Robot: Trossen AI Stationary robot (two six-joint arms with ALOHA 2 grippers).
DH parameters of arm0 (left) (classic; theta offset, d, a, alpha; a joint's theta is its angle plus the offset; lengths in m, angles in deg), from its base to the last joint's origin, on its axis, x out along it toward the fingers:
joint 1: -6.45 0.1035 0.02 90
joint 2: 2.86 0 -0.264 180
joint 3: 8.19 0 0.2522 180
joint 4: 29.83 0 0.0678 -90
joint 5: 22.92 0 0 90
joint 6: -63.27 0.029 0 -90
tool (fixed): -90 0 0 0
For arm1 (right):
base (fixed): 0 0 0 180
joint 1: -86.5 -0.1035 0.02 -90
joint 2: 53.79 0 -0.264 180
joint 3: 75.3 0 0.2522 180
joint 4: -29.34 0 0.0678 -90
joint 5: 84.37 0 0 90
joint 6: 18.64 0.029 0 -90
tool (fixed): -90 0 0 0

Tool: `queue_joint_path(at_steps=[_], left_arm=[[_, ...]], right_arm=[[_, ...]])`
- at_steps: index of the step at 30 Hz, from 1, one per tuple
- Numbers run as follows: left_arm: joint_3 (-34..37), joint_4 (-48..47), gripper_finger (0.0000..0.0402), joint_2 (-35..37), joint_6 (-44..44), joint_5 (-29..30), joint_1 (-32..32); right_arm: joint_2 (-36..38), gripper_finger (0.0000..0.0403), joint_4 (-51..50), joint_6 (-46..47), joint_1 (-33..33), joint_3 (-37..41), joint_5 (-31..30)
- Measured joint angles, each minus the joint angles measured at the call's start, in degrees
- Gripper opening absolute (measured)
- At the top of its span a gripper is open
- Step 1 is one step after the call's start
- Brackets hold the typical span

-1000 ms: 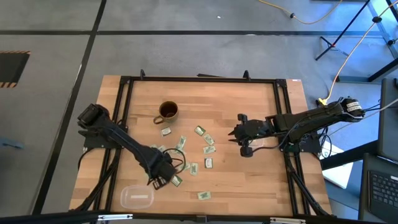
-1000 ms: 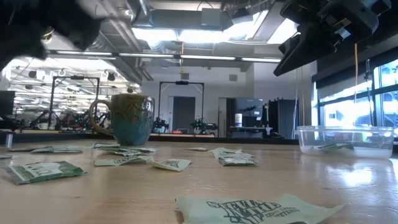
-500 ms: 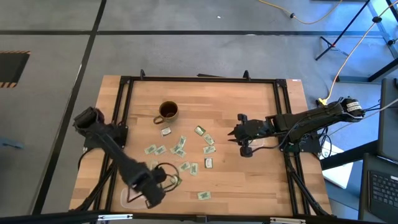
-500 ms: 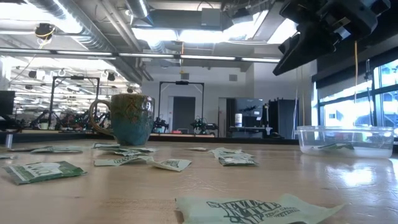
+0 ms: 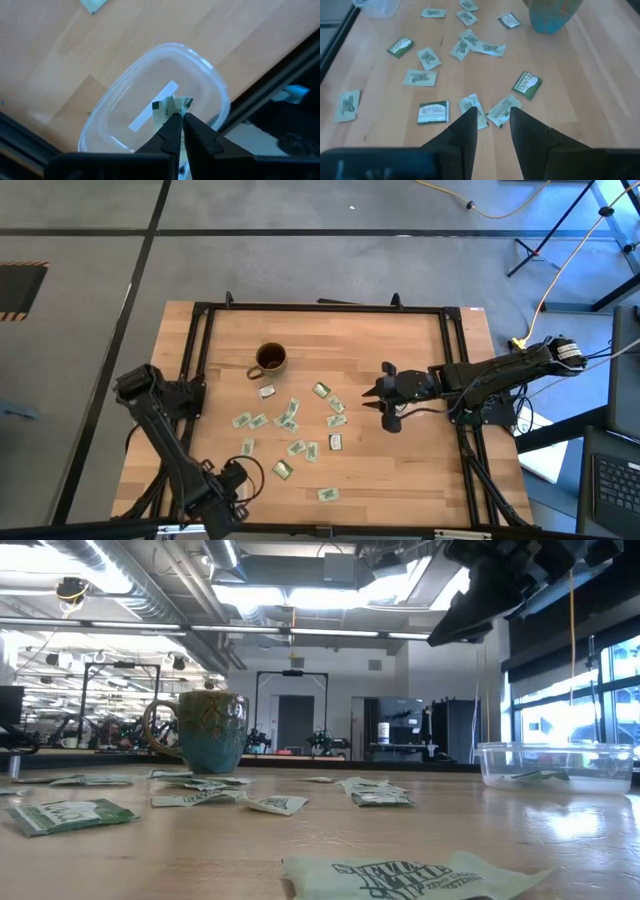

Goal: Pick and place Stevia / Truvia into bins
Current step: Put the stevia packet into the bottom transparent container

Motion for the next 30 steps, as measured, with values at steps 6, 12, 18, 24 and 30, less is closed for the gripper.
queue_joint_path(at_steps=[6, 12, 18, 24, 30], left_arm=[[0.0, -0.3, 0.0022, -4.2, 3.4, -1.4, 0.4], [0.0, -0.4, 0.0059, -4.9, 3.5, -4.5, 2.2], [0.0, -2.3, 0.0091, -1.6, 8.7, -2.3, 3.9], [0.0, -11.0, 0.0092, 2.5, 8.9, 6.6, 7.4], [0.0, -14.9, 0.0097, 3.0, 10.4, 5.8, 14.8]], right_arm=[[0.0, 0.0119, 0.0, 1.1, 0.0, 0.0, 0.0], [0.0, 0.0119, 0.0, 0.7, 0.0, 0.0, 0.0], [0.0, 0.0119, 0.1, -1.3, 0.0, 0.0, 0.1], [0.0, 0.0119, 0.2, -5.1, 0.0, 0.0, 0.1], [0.0, 0.0119, -0.1, -5.4, 0.0, 0.0, 0.1]])
